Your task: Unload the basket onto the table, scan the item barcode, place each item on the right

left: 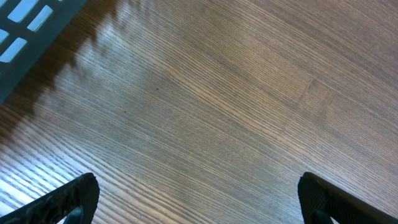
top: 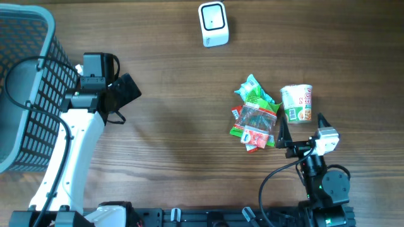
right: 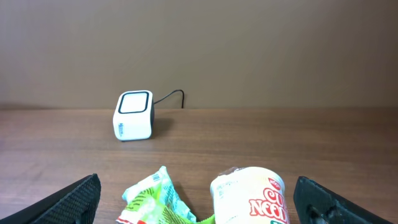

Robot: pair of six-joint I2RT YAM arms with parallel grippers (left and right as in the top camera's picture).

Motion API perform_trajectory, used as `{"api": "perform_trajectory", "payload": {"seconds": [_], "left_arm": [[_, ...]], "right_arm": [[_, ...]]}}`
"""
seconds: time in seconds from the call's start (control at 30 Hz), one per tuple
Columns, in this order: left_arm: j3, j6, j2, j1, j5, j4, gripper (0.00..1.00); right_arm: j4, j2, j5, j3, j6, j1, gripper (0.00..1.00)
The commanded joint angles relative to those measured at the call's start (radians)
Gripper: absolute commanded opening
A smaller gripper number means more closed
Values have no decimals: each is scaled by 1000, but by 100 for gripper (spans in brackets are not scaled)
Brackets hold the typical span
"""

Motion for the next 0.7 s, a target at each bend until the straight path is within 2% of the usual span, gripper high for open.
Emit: {"api": "perform_trajectory", "payload": {"seconds": [0.0,0.5,0.6,0.67], "left_arm": [[1,-5,-11,4,-9,2,100],[1,-5,-11,4,-10,2,100],[1,-6,-64,4,-9,2,100],[1,-5,-174,4,-10,2,100]], "right_arm": [[3,-8,-16,-1,-22,-5,100],[3,-8,-16,-1,-22,-5,100],[3,-8,-16,-1,-22,-5,100],[3,-8,-16,-1,-22,-5,100]]}}
